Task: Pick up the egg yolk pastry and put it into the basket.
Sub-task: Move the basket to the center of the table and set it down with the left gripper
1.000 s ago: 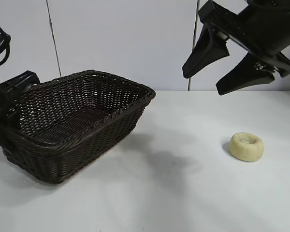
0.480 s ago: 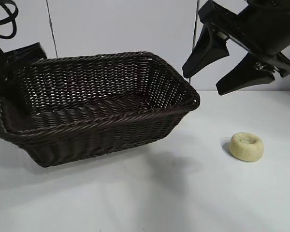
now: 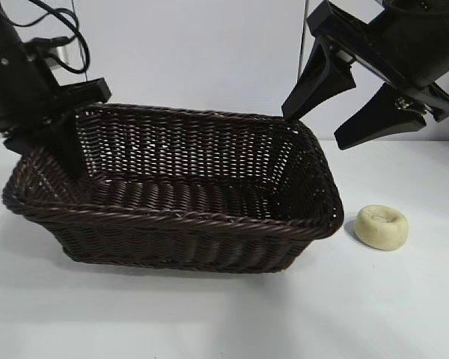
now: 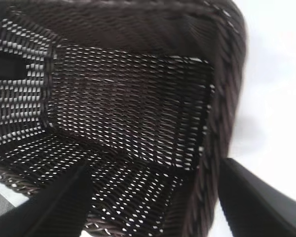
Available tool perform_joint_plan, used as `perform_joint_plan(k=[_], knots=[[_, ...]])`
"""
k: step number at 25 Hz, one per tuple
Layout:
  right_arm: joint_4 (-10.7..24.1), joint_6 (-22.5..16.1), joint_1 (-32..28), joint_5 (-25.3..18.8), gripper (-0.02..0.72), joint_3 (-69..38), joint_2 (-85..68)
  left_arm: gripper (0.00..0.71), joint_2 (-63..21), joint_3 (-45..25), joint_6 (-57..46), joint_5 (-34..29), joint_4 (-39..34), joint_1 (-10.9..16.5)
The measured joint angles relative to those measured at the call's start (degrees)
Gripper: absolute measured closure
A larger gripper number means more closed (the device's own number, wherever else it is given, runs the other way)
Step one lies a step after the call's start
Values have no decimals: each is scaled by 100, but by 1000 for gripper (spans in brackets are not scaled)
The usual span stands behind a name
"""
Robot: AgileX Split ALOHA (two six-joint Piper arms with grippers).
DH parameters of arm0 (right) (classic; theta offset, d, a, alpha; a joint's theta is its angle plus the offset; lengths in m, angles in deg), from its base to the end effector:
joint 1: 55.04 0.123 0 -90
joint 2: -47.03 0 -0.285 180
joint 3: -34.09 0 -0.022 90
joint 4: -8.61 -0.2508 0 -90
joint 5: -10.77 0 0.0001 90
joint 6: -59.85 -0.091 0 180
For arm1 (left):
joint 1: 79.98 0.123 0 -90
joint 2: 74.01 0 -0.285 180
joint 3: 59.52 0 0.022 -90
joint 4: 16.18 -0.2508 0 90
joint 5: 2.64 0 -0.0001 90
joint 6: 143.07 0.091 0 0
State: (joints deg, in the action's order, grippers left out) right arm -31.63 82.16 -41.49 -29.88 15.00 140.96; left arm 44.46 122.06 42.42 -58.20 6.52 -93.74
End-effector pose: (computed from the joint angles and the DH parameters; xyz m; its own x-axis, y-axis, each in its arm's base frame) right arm 0.2873 0.1087 0.2608 -0.8745 -0.0424 -0.4832 -0.2867 0.8487 0.4444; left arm 0.3661 -0.1195 0.1947 -0.9862 0.1087 -0.1248 0.1449 0.9314 -0.3338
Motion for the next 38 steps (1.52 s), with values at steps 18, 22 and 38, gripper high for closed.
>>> perform_joint_plan(k=[18,22,38], knots=[[9,0,0,1,185,0,0,497,445,9,220,198,107,6],[14,0,0,1,185,0,0,277,445,46,232,154,149,6],[14,0,0,-8,185,0,0,175,-171,1363,137,-1169,-1080,6]])
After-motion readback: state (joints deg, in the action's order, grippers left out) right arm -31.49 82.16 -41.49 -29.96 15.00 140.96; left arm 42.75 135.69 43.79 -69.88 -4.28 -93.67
